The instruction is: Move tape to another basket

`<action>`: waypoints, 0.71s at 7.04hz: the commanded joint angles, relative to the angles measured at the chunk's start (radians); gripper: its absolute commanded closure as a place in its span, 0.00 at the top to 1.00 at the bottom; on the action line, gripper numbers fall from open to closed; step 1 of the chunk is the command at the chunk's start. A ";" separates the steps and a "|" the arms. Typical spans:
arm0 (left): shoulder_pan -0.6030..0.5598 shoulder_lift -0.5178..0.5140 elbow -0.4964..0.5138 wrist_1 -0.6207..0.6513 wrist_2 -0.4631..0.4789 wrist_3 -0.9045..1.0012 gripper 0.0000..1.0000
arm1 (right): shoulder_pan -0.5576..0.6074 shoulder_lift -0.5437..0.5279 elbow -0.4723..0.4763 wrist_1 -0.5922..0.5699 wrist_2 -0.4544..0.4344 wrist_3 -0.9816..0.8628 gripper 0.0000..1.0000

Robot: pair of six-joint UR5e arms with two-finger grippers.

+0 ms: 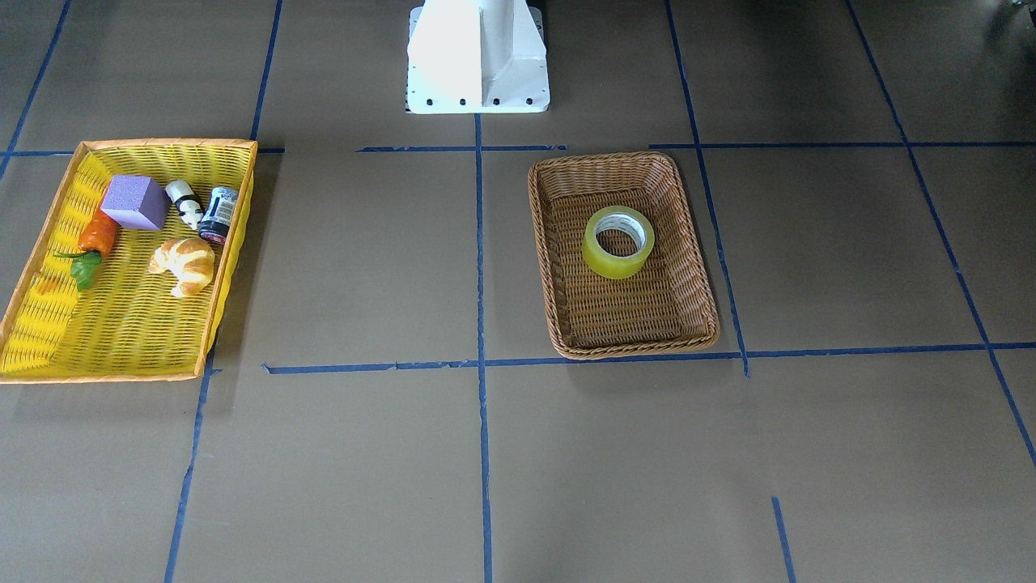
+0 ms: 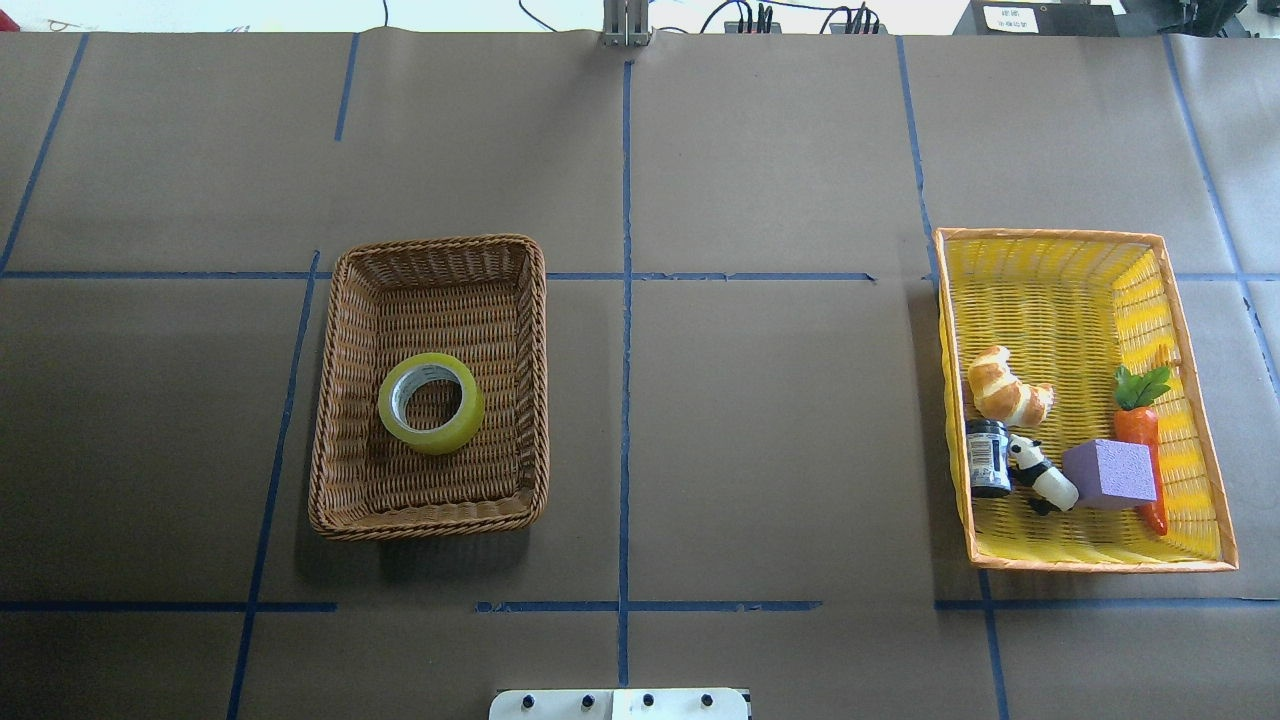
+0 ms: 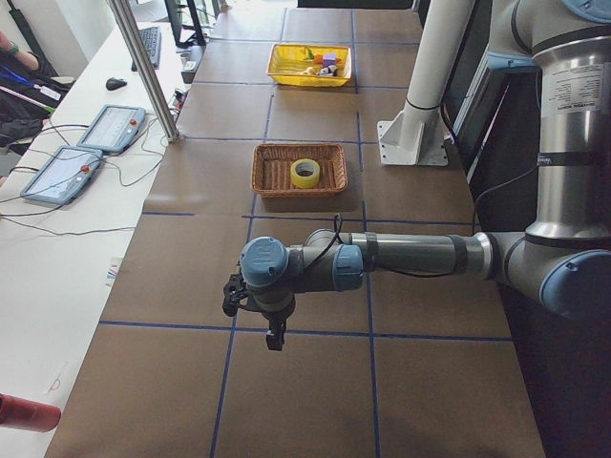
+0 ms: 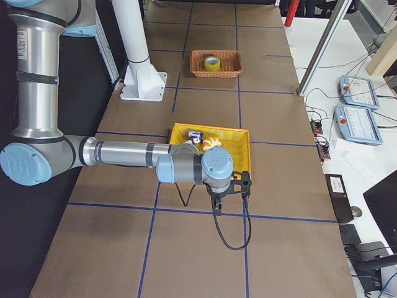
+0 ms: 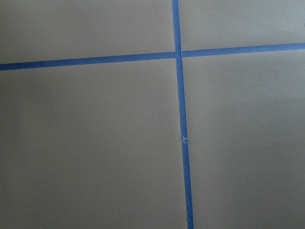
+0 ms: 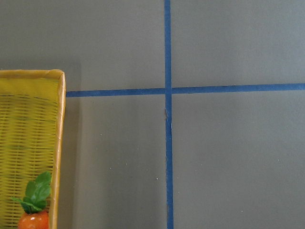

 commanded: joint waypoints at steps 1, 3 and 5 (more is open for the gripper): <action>0.000 -0.001 0.003 -0.001 0.002 -0.001 1.00 | 0.000 0.000 -0.003 0.000 0.000 -0.001 1.00; 0.000 -0.003 0.000 -0.003 0.002 -0.001 1.00 | 0.000 0.000 0.002 0.003 0.000 -0.001 1.00; 0.000 -0.003 0.000 -0.003 0.002 -0.003 1.00 | 0.000 0.000 0.003 0.003 0.000 0.000 1.00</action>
